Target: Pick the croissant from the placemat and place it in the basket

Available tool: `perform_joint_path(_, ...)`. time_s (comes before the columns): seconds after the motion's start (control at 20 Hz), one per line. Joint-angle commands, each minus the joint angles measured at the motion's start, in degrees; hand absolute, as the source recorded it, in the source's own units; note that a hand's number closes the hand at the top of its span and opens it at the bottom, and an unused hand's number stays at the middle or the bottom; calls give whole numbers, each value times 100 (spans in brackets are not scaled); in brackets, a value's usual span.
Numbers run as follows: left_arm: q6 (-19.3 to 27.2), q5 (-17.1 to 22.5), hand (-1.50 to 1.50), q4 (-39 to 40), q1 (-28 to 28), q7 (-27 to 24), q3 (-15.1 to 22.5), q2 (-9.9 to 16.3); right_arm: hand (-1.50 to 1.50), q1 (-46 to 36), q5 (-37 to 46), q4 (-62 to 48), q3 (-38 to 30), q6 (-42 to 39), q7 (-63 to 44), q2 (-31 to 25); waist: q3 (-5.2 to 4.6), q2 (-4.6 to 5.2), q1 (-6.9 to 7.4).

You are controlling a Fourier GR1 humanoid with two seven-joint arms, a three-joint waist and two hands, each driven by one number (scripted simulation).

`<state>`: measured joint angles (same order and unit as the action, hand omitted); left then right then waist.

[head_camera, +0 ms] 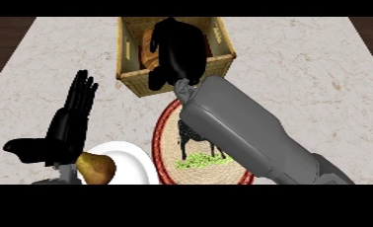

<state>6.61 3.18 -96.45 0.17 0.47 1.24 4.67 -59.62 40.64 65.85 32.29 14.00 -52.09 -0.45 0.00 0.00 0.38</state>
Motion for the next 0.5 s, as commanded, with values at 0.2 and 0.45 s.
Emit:
perform_joint_path(0.2, 126, -115, 0, -164, -67, 199, 31, -82, 150, 162, 200, -547, -558, 402, 186, 44, 0, 4, 15)
perform_joint_path(0.45, -227, 130, 0, 117, -23, -116, -206, 75, -150, 525, 127, -808, -610, 232, 899, 44, -1, 10, 8)
